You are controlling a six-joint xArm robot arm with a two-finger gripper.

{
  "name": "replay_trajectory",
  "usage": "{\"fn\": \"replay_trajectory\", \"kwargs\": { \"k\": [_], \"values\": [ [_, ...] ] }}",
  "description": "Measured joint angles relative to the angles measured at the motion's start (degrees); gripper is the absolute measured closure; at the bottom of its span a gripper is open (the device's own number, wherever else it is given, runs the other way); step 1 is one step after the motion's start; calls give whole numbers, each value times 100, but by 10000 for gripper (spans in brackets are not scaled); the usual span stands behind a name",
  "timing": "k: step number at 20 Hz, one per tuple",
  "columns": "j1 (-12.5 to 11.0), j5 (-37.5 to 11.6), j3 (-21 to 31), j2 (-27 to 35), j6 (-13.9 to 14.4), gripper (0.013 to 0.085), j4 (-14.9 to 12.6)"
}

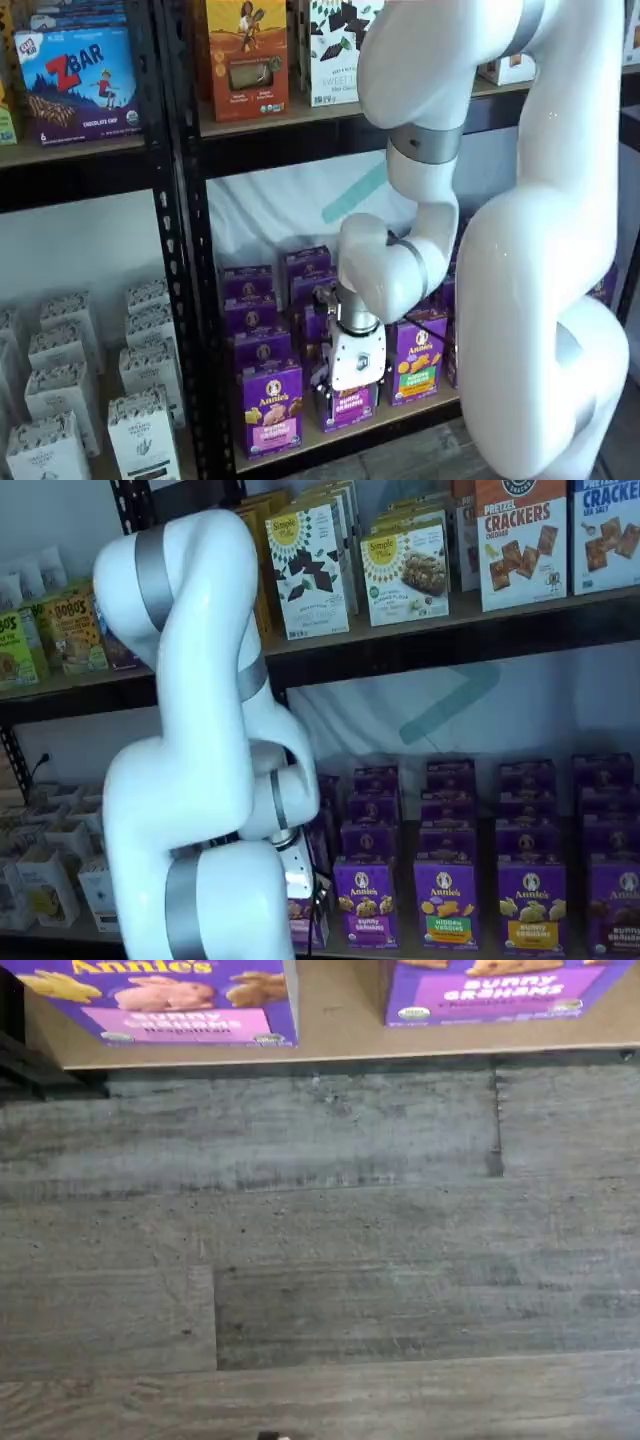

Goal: Pick up the purple box with a pink patch in the middle, on the bottom shelf, the first box from the left

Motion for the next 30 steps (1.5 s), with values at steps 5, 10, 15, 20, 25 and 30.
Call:
{"fn": "replay_trajectory", "kwargs": {
  "k": [5,10,15,20,25,30],
  "values": [
    [120,127,-408,296,460,130,-347],
    [257,192,-714,511,475,130,-223],
    [268,279,-1137,811,717,130,-461],
    [270,390,-1590,1158,278,130,-13],
    [111,532,-2163,1609,267,130,-163],
    [93,559,-2630,2008,-666,130,770]
  ]
}}
